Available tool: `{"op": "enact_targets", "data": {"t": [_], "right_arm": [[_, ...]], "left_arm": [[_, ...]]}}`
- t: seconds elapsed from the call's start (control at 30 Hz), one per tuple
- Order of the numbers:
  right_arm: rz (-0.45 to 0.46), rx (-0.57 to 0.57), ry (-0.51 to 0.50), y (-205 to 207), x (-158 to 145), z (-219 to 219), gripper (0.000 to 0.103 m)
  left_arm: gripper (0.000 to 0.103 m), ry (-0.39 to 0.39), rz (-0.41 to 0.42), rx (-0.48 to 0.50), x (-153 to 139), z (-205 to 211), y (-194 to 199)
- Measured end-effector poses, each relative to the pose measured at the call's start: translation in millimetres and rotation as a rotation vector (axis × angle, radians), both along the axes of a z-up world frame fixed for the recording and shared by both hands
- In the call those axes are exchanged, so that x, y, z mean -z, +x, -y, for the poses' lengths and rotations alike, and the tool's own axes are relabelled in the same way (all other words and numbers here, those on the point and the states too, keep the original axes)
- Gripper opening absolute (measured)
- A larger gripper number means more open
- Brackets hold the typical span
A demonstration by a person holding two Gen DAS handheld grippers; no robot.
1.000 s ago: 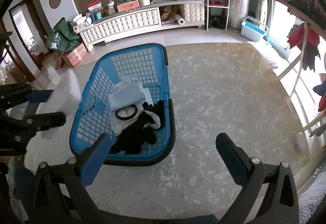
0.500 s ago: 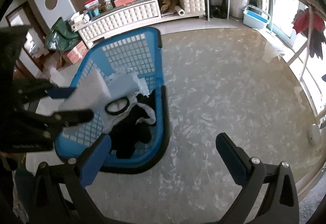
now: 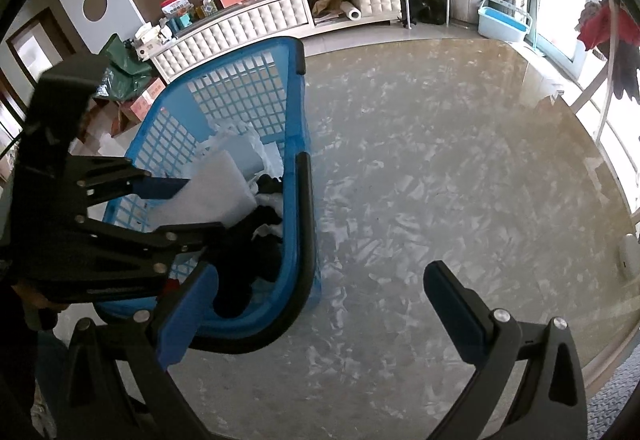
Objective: Organize soft objects
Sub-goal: 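Lower the white pad into the basket and open the left gripper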
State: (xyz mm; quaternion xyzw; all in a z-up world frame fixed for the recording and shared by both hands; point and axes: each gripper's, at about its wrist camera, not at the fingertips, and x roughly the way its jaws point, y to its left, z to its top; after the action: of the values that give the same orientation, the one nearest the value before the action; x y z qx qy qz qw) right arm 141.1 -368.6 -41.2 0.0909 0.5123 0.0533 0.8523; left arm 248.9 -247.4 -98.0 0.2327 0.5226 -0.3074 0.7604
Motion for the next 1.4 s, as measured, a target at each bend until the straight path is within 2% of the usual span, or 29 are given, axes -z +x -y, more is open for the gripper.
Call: {"op": "enact_targets", "data": {"t": [0.37, 0.47, 0.6, 0.73, 1.0, 1.07, 1.4], "right_arm": [[0.001, 0.005, 0.015, 1, -1, 3, 0.103], [0.001, 0.003, 0.016, 1, -1, 3, 0.103], [0.002, 0.003, 0.014, -2, -3, 4, 0.103], [0.005, 0.017, 0.017, -7, -5, 6, 0.103], [0.026, 0.017, 0.016, -17, -20, -1, 0.103], [0.041, 0.016, 0.016, -21, -26, -4, 0.103], [0.111, -0.011, -0.011, -41, -63, -31, 0.103]], "left_arm": [[0.052, 0.018, -0.019, -0.003, 2, 2, 5], [0.056, 0.016, -0.014, -0.007, 2, 2, 4], [0.066, 0.02, 0.014, 0.004, 1, 3, 0], [0.068, 0.042, 0.047, -0.008, -5, 4, -3], [0.079, -0.003, 0.1, -0.081, -40, -22, -14], [0.086, -0.014, 0.128, -0.098, -53, -32, -23], [0.086, -0.051, 0.249, -0.174, -104, -70, -76]]}}
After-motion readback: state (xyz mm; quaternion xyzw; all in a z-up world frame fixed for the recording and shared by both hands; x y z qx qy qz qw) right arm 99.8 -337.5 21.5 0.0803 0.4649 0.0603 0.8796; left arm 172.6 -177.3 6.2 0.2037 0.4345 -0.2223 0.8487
